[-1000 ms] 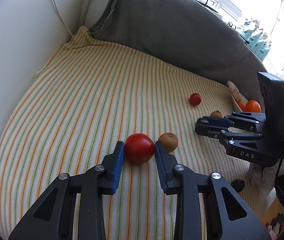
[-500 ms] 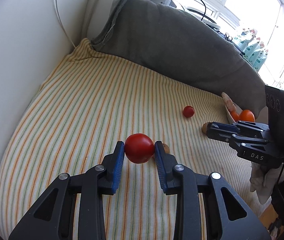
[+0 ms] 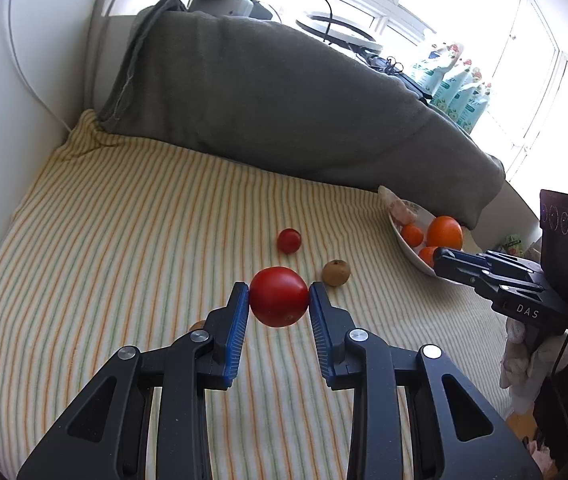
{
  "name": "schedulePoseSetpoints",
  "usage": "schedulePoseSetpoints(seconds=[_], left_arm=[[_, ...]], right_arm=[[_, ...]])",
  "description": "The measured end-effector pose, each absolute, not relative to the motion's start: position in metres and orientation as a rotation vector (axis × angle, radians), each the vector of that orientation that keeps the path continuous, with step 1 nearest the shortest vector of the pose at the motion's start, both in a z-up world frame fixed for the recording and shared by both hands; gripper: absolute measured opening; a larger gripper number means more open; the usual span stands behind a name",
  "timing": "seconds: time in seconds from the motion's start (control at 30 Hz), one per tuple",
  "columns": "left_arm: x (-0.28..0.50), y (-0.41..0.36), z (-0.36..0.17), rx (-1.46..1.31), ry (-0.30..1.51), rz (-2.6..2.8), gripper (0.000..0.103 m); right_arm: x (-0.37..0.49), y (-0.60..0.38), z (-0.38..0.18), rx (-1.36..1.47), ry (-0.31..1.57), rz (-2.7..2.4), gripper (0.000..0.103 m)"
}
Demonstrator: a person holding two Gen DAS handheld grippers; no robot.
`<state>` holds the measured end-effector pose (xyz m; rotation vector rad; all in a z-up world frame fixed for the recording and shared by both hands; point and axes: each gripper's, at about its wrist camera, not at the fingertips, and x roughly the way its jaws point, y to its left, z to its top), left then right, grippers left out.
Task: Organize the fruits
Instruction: 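Carry both fruits onto the floral plate and open both grippers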
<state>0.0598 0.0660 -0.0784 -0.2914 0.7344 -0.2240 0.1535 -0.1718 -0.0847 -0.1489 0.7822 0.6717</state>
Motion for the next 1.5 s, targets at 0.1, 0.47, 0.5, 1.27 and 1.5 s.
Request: schedulePoseSetpoints(seconds=[0.1,0.47,0.5,1.27,1.5], left_arm=[[0.069,0.048,-0.072,-0.278,0.726,-0.267,0.029],[0.109,-0.021,-0.059,-0.226,0.722,-0.400,0.029],[0.114,-0.029,-0.058,-0.218,0.724,-0.412,0.029],[0.175,-0.126,-0.073,-0.098,0.835,-0.493,0.029],[0.178,-0.127,-0.071,-0.106,0.837,-0.492,0.029]], right_arm=[[0.150,-0.195,-0.079,-0.135,0.769,0.623,0.025],[0.153,-0.274,-0.080,-0.051,0.771,0.485,0.025],[0.155,-0.279,-0.080,-0.042,0.773,0.474,0.025],[0.171,-0.322,-0.099,-0.010,0.790,0.390,0.025],[0.173,-0.317,-0.100,-0.028,0.788,0.396,0.025]])
